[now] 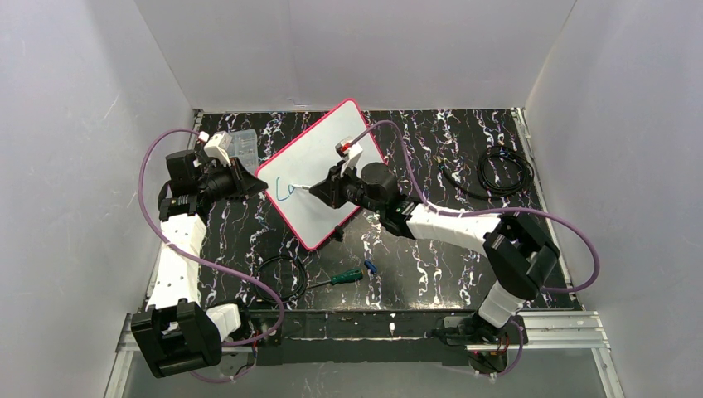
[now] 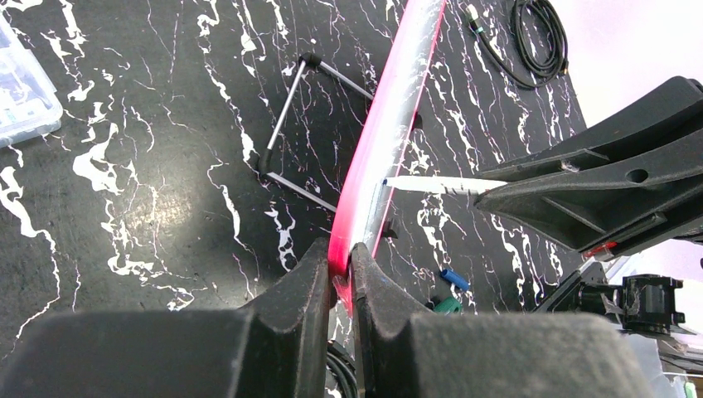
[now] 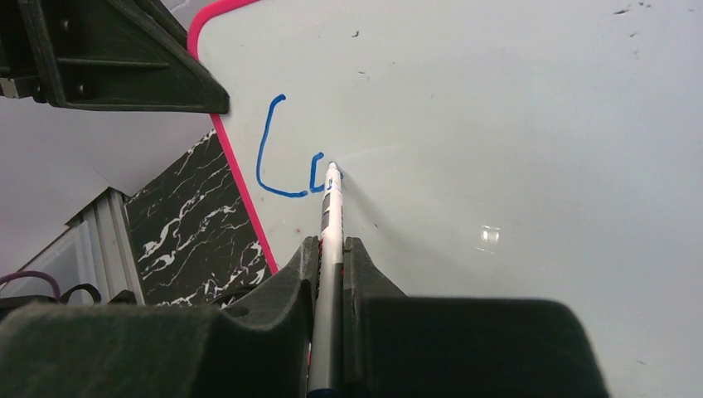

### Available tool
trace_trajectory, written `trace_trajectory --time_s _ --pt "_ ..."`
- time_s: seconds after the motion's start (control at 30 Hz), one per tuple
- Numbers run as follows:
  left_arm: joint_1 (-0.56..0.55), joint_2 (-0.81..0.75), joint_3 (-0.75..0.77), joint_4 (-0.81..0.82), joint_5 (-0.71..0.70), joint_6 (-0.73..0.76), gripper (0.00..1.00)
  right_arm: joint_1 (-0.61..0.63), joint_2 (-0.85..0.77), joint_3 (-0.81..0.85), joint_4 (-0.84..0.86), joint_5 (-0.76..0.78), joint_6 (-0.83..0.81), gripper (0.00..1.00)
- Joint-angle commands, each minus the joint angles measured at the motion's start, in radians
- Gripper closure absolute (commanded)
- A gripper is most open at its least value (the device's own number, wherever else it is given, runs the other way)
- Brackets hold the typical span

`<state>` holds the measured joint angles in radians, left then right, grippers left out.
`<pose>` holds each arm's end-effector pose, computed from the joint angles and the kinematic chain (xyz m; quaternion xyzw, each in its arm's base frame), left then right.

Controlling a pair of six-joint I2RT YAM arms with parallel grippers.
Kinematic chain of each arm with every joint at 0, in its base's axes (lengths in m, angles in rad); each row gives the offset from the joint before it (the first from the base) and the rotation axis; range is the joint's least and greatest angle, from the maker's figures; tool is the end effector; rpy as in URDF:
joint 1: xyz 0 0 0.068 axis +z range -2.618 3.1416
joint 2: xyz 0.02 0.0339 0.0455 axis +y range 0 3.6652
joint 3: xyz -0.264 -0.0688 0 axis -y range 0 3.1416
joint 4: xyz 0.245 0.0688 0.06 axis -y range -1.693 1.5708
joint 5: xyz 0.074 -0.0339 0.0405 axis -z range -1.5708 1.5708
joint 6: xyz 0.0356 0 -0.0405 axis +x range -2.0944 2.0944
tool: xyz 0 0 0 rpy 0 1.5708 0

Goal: Write a sentence on the whiteboard

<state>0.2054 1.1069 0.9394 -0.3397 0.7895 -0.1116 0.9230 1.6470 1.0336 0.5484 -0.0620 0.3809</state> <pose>0.2402 0.0242 0.3198 0.0670 0.8164 -0.3092 0.4831 0.2301 0.3078 0.2776 -0.2157 0.6971 0.4326 0.5295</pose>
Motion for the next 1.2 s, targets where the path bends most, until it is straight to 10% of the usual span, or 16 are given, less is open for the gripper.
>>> trace_trajectory --time_s 0.0,1.17 --pt "-0.001 -0.021 -0.003 -0.021 -0.021 0.044 1.00 -0.006 0.021 0.045 0.041 -0.038 -0.022 0.99" --pt "0.000 -0.019 -0.002 -0.024 -0.023 0.047 1.00 -0.024 0.000 0.026 0.049 0.006 -0.033 0.99"
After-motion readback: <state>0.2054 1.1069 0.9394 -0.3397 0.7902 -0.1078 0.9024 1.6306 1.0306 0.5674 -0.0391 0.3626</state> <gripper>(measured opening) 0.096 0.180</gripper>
